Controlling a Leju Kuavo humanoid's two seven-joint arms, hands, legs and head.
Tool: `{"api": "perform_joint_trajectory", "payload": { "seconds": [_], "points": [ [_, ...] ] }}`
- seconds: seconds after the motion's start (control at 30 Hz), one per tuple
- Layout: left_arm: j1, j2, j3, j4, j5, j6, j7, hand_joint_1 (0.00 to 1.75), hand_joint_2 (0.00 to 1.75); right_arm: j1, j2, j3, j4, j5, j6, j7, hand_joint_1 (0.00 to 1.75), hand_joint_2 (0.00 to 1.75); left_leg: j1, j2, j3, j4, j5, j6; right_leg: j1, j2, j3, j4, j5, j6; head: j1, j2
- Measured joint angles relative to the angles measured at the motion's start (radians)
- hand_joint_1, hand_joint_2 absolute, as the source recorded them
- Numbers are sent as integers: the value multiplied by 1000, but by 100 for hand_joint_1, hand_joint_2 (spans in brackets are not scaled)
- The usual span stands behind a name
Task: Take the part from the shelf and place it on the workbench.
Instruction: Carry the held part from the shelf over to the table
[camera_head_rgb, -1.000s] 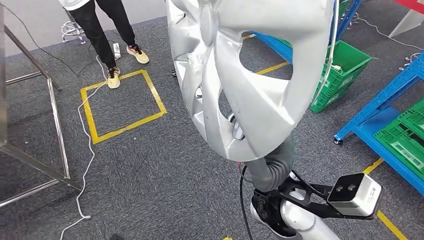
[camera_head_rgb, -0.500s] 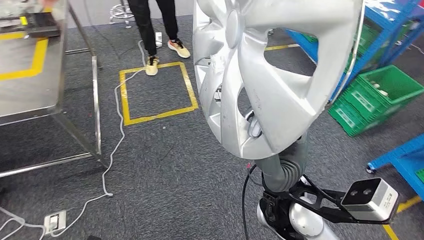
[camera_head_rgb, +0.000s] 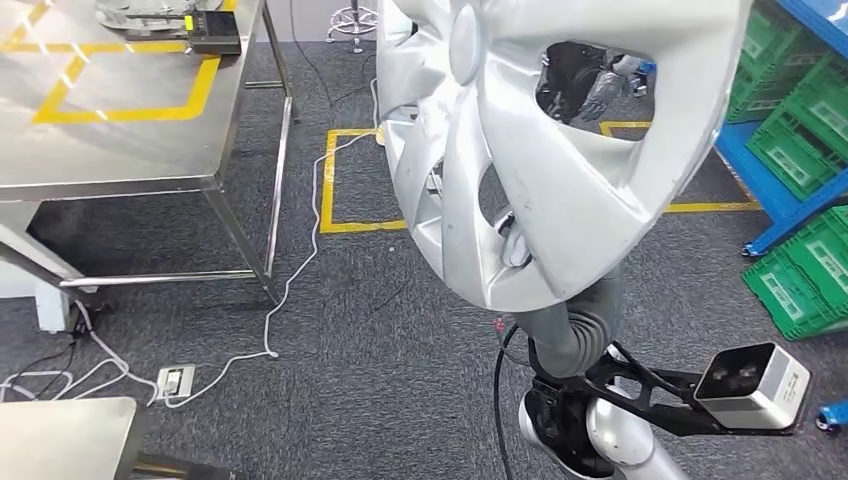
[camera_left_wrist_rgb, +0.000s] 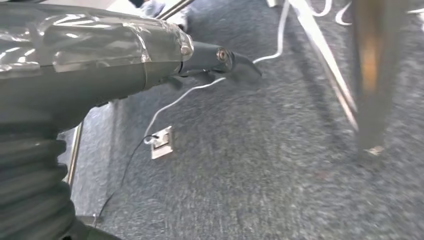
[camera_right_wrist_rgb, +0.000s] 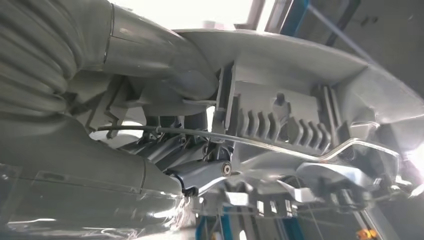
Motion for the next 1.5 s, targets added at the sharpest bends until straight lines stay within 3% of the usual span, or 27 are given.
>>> {"api": "perform_joint_trajectory", "payload": {
  "seconds": [0.03, 0.1, 0.13, 0.2, 0.27, 0.3, 0.37, 0.43, 0.5, 0.57, 0.6, 0.67, 0.73, 0.8, 0.83, 0.87, 0.9, 0.97, 1.0, 1.07, 1.1, 1.17, 1.23, 1.3, 1.37, 1.4, 1.5],
  "points": [
    [1, 0, 0, 0, -1, -1, 1, 0, 175, 1, 0, 0, 0, 0, 0, 1, 175, 175, 7, 2, -22, 50, -20, -8, -3, -16, 0, 1, -1, 2, -3, 0],
    [3, 0, 0, 0, -4, -2, 4, 0, 175, 3, 0, 0, 1, 0, 0, 2, 175, 175, 22, 6, -21, 64, -8, -26, -11, -47, -1, 6, -6, 12, -14, 0],
    [4, 0, 0, 0, -7, -2, 5, 0, 175, 4, 0, 0, 1, -1, 0, 3, 175, 175, 30, 18, 8, 18, 19, -36, -15, -62, -1, 12, -12, 20, -19, 0],
    [5, -3, 0, 1, -11, -2, 7, 0, 175, 3, 0, 0, 1, -1, 1, 5, 175, 175, 38, 77, 74, -94, 56, -51, -19, -84, -4, 36, -29, 41, -31, 0],
    [5, -13, 0, 2, -15, -2, 7, 0, 175, 2, 0, 1, 1, -1, 4, 8, 175, 175, 34, 114, 96, -134, 57, -34, -16, -98, -7, 56, -45, 57, -27, 0],
    [5, -18, 0, 4, -16, -2, 7, 0, 175, 1, 0, 1, 1, 0, 6, 9, 175, 175, 31, 110, 92, -129, 56, -17, -14, -104, -7, 59, -48, 63, -21, 0],
    [4, -28, 0, 7, -18, -3, 7, 0, 175, -1, 0, 2, 2, 0, 9, 13, 175, 175, 29, 84, 88, -129, 56, 5, -17, -104, -4, 60, -54, 72, -6, 0],
    [0, -35, 0, 8, -20, -3, 5, 0, 175, 0, 1, 2, 3, 0, 10, 15, 175, 175, 32, 56, 87, -133, 62, 19, -20, -60, -20, 107, -96, 76, 6, 0],
    [-5, -39, 0, 8, -22, -3, 1, 0, 175, 4, -1, 1, 4, 1, 10, 15, 175, 175, 32, 26, 84, -136, 68, 28, -21, -12, -71, 234, -170, 73, 23, 0],
    [-7, -38, 0, 8, -25, -3, -1, 0, 175, 8, -3, 1, 7, 2, 10, 16, 175, 175, 30, -9, 79, -136, 73, 31, -22, 0, -117, 343, -209, 69, 33, 0],
    [-7, -35, 0, 8, -26, -4, -1, 0, 175, 10, -4, 1, 8, 3, 11, 17, 175, 175, 30, -28, 77, -136, 75, 29, -25, 1, -119, 348, -198, 68, 37, 0],
    [-6, -27, 0, 8, -29, -5, -1, 0, 175, 12, -7, 1, 9, 4, 11, 18, 175, 175, 30, -68, 73, -135, 82, 20, -38, 14, -79, 257, -131, 70, 41, 0],
    [-5, -18, 0, 7, -31, -8, 0, 0, 175, 11, -8, 2, 9, 6, 13, 19, 175, 175, 30, -105, 64, -130, 91, 6, -53, 66, -32, 140, -83, 80, 42, 0],
    [-2, -11, 0, 6, -33, -10, 2, 0, 175, 10, -9, 2, 9, 7, 16, 21, 175, 175, 35, -131, 53, -135, 106, -12, -53, 97, -18, 95, -76, 80, 38, 0],
    [1, -9, 0, 6, -34, -11, 3, 0, 175, 9, -10, 2, 9, 8, 17, 22, 175, 175, 38, -142, 49, -143, 115, -22, -49, 89, -18, 90, -72, 72, 36, 0],
    [6, -9, 0, 7, -34, -12, 4, 0, 175, 7, -10, 2, 9, 8, 17, 23, 175, 175, 40, -129, 46, -149, 120, -29, -46, 77, -18, 87, -66, 62, 33, 0],
    [10, -9, 0, 7, -35, -12, 4, 0, 175, 5, -9, 2, 9, 8, 17, 23, 175, 175, 37, -94, 40, -143, 115, -32, -43, 64, -18, 82, -59, 52, 26, 0],
    [11, -8, 0, 8, -35, -14, 4, 0, 175, 3, -8, 2, 9, 8, 17, 23, 175, 175, 30, -10, 9, -75, 66, -28, -36, 37, -20, 74, -47, 35, 7, 0],
    [9, -7, 0, 8, -35, -14, 5, 0, 175, 3, -7, 2, 9, 9, 17, 23, 175, 175, 27, 11, -15, -15, 30, -25, -32, 22, -21, 73, -45, 32, -2, 0],
    [7, -7, 0, 8, -35, -15, 5, 0, 175, 3, -8, 2, 9, 9, 17, 24, 175, 175, 26, 8, -52, 94, -19, -20, -26, -11, -24, 73, -44, 30, -16, 0],
    [8, -6, 0, 8, -35, -16, 5, 0, 175, 3, -8, 3, 9, 9, 18, 24, 175, 175, 26, 6, -50, 109, -21, -19, -24, -28, -25, 73, -44, 29, -23, 0],
    [11, -3, 0, 8, -33, -16, 5, 0, 175, 3, -8, 4, 9, 11, 20, 26, 175, 175, 25, 19, 9, 33, 16, -16, -22, -56, -25, 74, -45, 31, -33, 0],
    [12, 0, 0, 8, -29, -16, 5, 0, 175, 3, -8, 5, 8, 16, 23, 27, 175, 175, 16, 73, 81, -83, 44, -11, -18, -78, -24, 77, -51, 39, -39, 0],
    [14, 1, 0, 8, -24, -16, 6, 0, 175, 4, -9, 6, 6, 20, 25, 27, 175, 175, 4, 102, 104, -133, 45, 1, -12, -99, -21, 76, -55, 50, -39, 0],
    [21, 1, 0, 8, -21, -17, 9, 0, 175, 4, -9, 6, 5, 21, 26, 29, 175, 175, 1, 76, 103, -138, 46, 16, -13, -120, -12, 73, -60, 58, -34, 0],
    [25, 1, 0, 8, -21, -18, 11, 0, 175, 4, -10, 7, 5, 22, 26, 29, 175, 175, 2, 61, 103, -139, 47, 22, -17, -112, -11, 79, -71, 62, -30, 0],
    [29, 0, 0, 8, -26, -20, 16, 0, 175, 6, -12, 5, 4, 19, 27, 29, 175, 175, 2, 15, 104, -141, 51, 37, -22, -32, -62, 210, -150, 67, -17, 0]
  ]
}}
